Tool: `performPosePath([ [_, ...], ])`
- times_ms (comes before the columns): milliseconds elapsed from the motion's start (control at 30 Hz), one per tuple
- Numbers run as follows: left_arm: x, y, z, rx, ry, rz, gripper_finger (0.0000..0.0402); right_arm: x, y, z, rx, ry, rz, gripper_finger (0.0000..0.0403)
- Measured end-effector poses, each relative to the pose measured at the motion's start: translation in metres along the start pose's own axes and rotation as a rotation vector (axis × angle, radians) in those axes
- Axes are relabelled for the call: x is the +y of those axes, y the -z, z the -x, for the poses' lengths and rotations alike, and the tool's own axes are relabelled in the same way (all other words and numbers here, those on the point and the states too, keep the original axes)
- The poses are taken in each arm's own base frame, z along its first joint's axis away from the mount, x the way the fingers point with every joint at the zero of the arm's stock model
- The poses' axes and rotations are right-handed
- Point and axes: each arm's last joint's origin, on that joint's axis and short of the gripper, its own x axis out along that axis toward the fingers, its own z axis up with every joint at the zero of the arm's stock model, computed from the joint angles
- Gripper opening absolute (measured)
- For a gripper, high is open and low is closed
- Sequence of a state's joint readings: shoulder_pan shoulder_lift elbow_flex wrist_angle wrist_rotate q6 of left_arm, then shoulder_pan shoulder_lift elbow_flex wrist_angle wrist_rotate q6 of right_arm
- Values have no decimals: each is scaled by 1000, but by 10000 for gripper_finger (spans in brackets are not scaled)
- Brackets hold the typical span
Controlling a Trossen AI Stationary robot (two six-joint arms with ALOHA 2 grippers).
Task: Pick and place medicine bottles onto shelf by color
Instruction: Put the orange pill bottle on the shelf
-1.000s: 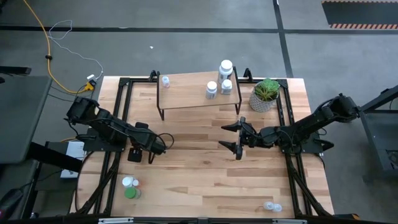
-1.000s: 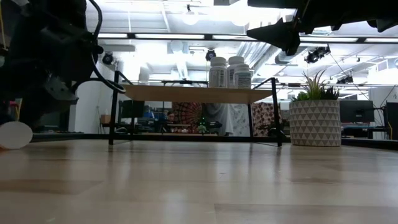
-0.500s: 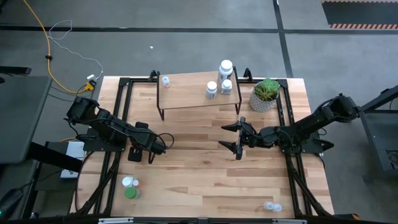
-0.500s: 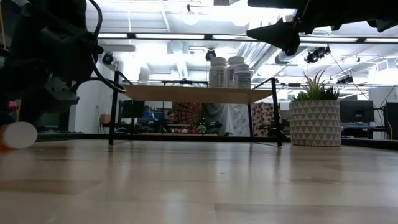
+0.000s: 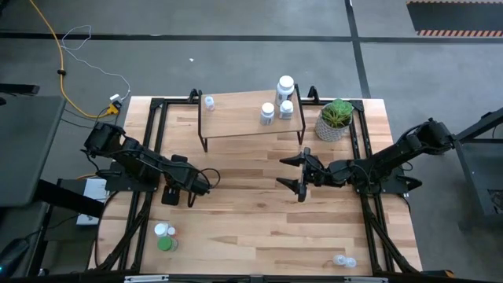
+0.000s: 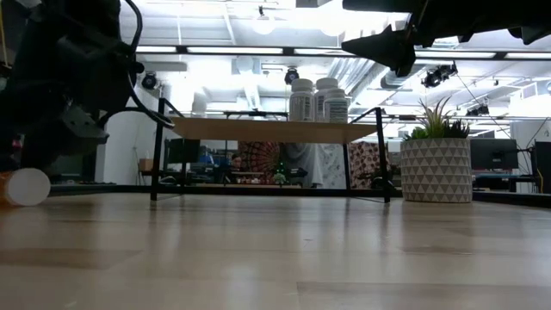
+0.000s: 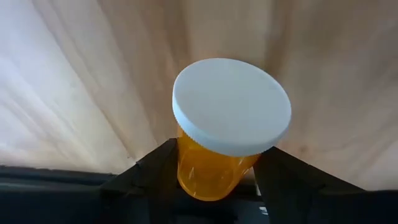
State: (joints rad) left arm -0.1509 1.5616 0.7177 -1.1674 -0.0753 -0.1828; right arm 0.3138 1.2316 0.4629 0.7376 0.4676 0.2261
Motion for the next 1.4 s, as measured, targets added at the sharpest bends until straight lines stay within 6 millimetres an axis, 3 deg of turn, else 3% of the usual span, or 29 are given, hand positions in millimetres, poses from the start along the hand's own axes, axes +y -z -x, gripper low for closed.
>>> performPosePath([
  [233, 0, -8, 32, -61, 23, -6, 184, 0, 0, 0, 0, -1, -1, 332],
  [500, 4, 0, 93, -333, 68, 18, 184, 0, 0, 0, 1, -1, 10, 332],
  [733, 9, 30, 152, -883, 7, 138, 184, 0, 1, 0, 6, -4, 13, 332],
  [933, 16, 48, 181, -1352, -175, 367, 184, 0, 0, 0, 1, -5, 10, 332],
  [1100, 23, 35, 171, -1536, -268, 514, 184, 0, 0, 0, -1, -5, 9, 332],
  [1267, 34, 10, 136, -1562, -315, 666, 184, 0, -1, 0, -1, -5, 9, 332],
  [1400, 50, 0, 124, -1548, -357, 842, 184, 0, 0, 0, 0, -4, 10, 332],
])
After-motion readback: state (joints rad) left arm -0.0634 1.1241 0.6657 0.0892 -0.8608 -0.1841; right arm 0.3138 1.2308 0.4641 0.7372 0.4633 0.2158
